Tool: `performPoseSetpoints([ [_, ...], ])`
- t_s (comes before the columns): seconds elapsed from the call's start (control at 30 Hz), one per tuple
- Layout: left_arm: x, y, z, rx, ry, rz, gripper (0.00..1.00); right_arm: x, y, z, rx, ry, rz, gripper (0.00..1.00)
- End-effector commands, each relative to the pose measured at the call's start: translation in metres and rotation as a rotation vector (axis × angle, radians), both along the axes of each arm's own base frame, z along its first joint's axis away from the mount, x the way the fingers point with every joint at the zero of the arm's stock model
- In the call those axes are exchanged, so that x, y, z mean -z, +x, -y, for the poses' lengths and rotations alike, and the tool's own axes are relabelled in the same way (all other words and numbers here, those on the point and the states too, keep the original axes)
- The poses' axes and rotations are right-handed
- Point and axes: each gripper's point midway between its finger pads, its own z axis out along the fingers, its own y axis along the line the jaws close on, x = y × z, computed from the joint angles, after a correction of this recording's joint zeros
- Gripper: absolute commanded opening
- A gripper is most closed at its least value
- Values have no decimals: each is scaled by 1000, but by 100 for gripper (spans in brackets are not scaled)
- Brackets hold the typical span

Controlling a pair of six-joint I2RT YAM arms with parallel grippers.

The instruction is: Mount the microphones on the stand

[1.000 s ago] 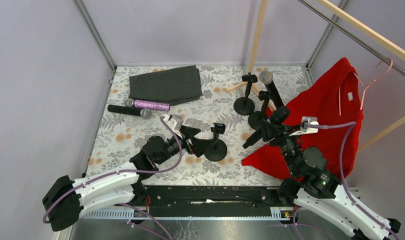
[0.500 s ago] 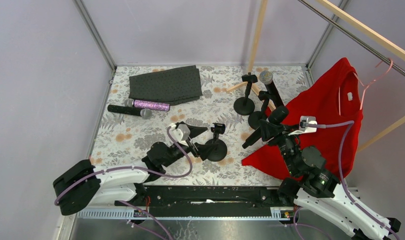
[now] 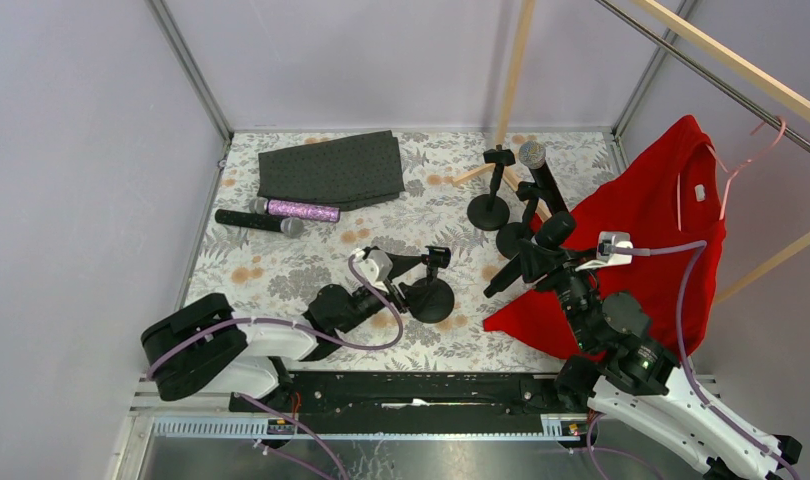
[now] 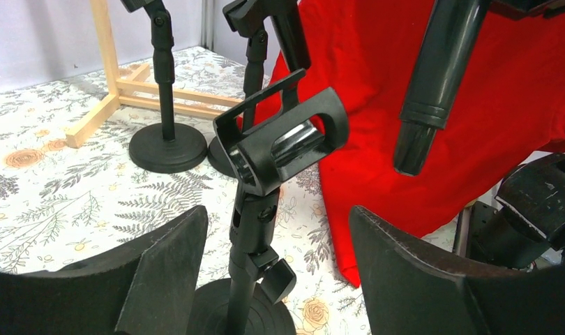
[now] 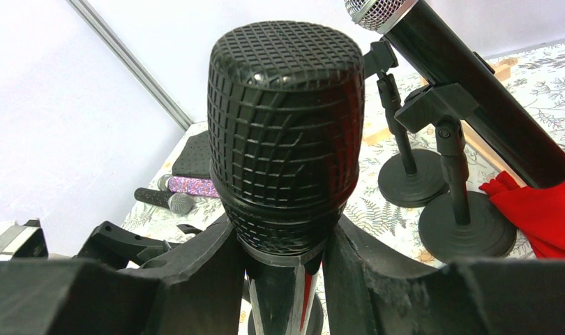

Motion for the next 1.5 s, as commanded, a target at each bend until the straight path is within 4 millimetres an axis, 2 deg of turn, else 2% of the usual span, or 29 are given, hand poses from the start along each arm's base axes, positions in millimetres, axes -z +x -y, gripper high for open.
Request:
performPoseSetpoints([
  [0.0,-32,5,5,-12,-109,75,76,-23,0,1,2,52,48,0],
  [0.27,-31,19,9,-63,-127,63,65,-25,-1,1,-2,55,52,0],
  [0.43,-34,24,12,-78,-145,69,63,-25,-1,-3,-18,57,47,0],
  [0.57,-31,25,19,-66,-139,66,62,-25,-1,-4,-20,57,48,0],
  [0.97,-23,26,32,-27,-137,60,47,-30,-1,-1,-10,48,61,0],
  [1.27,-27,29,35,-33,-171,56,47,-27,0,-4,-17,40,54,0],
  [1.33,-26,30,36,-31,-170,51,45,-28,0,-4,-16,40,54,0],
  [1.47,-23,28,39,-13,-168,42,32,-29,-1,-1,-10,41,59,0],
])
